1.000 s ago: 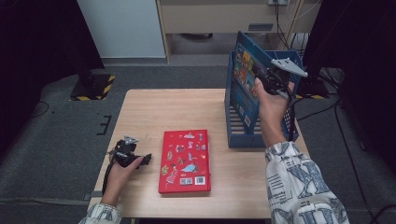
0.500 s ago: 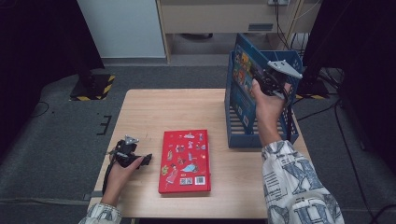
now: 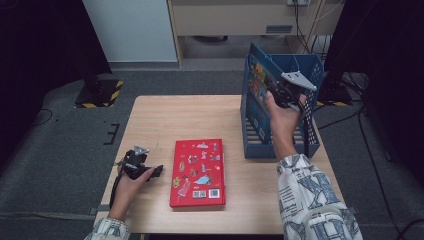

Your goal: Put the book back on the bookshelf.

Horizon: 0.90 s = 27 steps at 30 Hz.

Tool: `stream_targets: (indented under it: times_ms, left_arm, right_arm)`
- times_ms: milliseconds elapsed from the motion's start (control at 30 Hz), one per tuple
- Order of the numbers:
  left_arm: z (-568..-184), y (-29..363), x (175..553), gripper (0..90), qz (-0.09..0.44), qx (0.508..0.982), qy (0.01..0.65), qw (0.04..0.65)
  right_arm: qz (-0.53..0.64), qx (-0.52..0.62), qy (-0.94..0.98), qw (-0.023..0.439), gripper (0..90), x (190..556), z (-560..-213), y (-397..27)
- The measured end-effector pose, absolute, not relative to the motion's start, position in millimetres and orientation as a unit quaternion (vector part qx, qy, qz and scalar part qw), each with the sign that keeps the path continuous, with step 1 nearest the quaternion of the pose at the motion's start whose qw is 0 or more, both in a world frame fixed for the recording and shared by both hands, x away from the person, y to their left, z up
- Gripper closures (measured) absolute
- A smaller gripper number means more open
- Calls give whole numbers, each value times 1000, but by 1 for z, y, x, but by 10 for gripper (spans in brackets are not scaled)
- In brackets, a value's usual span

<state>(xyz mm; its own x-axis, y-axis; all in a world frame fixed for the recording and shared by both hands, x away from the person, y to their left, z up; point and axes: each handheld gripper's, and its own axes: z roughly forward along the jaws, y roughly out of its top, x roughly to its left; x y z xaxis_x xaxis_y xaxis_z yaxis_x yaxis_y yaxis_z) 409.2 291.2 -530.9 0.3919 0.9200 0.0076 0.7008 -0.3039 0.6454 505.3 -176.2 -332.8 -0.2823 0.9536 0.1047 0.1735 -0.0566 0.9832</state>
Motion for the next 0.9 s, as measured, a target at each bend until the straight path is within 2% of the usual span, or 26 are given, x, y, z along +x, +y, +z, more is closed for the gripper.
stream_targets:
  times_ms: [367,900]
  left_arm:
    - [-531,291,409,23,191,785,515,286]
    - [-531,290,409,26,192,783,517,289]
  right_arm:
    - [538,486,591,354,822,507,-355,-177]
    - [524,476,612,354,813,491,-359,-175]
